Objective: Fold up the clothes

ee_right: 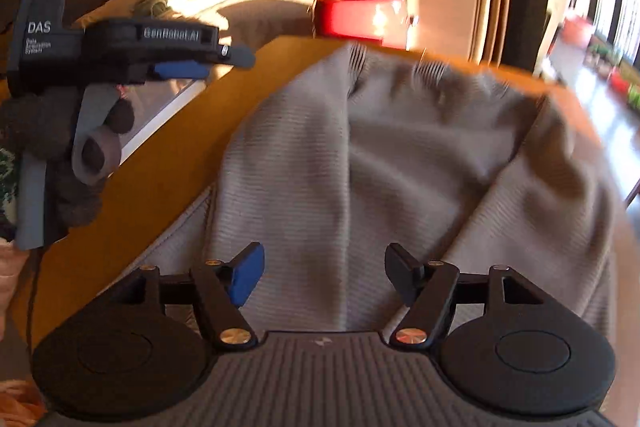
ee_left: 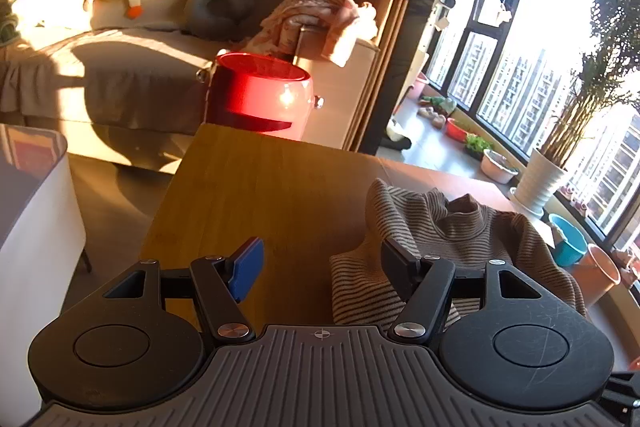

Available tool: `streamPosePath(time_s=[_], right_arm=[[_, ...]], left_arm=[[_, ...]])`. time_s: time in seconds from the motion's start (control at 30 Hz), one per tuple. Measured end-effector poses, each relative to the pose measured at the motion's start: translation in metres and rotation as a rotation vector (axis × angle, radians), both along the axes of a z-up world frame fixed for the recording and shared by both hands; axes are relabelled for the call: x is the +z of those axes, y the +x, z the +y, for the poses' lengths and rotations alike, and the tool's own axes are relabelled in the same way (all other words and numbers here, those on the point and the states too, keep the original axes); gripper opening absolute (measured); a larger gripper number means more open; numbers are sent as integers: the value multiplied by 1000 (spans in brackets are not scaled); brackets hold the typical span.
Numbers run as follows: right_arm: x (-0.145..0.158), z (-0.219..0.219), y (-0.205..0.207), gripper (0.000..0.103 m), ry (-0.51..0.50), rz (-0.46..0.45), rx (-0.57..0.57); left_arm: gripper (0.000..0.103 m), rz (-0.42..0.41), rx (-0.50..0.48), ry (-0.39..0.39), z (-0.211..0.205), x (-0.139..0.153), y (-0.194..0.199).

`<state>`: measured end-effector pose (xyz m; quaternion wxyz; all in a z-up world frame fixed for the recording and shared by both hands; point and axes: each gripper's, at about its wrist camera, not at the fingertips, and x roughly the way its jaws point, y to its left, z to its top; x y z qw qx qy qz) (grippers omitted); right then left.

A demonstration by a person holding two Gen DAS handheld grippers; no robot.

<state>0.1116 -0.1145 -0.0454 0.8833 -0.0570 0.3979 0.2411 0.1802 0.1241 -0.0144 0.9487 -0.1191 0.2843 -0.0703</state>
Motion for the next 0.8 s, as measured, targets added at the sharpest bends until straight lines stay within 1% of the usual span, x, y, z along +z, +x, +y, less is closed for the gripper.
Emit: streamPosePath(time_s=[0.07, 0.13, 0.17, 0.2, 0.27, 0.33, 0.37, 0.4, 0.43, 0.47, 0.57, 0.63, 0.67, 0.77, 0.8], right_arm=[[-8, 3, -2, 68, -2, 34, 12], [-7, 12, -11, 42, -36, -2, 52], [-3, 14, -12, 19, -34, -7, 58], [2, 15, -12, 6, -37, -20, 56], [16, 10, -2, 4, -13, -53, 35], [32, 2, 11, 4, 21, -87, 0], [40, -2, 17, 4, 38, -104, -17], [48, -6, 24, 3, 55, -121, -35], [56, -9, 31, 0, 72, -138, -52], [64, -13, 37, 0, 89, -155, -69], [87, -25, 57, 0, 140, -206, -121], [103, -32, 70, 0, 174, -239, -156], [108, -35, 75, 0, 181, -249, -166], [102, -31, 77, 0, 140, -227, -141], [96, -30, 76, 1, 121, -205, -139]], left_arm=[[70, -1, -3, -2, 0, 0, -1], [71, -7, -2, -5, 1, 1, -2], [71, -10, -1, -7, 3, 2, -3], [71, -13, 0, -7, 4, 3, -3], [72, -23, -5, 0, 5, 6, -7], [77, -48, -34, 8, 4, 10, -14], [79, -62, -63, 8, 2, 12, -16], [82, -76, -93, 9, 0, 13, -19], [84, -90, -124, 10, -3, 15, -22], [85, -103, -167, 17, -9, 16, -25], [90, -139, -296, 60, -32, 15, -33], [94, -161, -356, 93, -50, 13, -33], [94, -148, -336, 96, -52, 11, -29], [94, -111, -278, 107, -59, 5, -17], [93, -98, -257, 107, -60, 3, -13]])
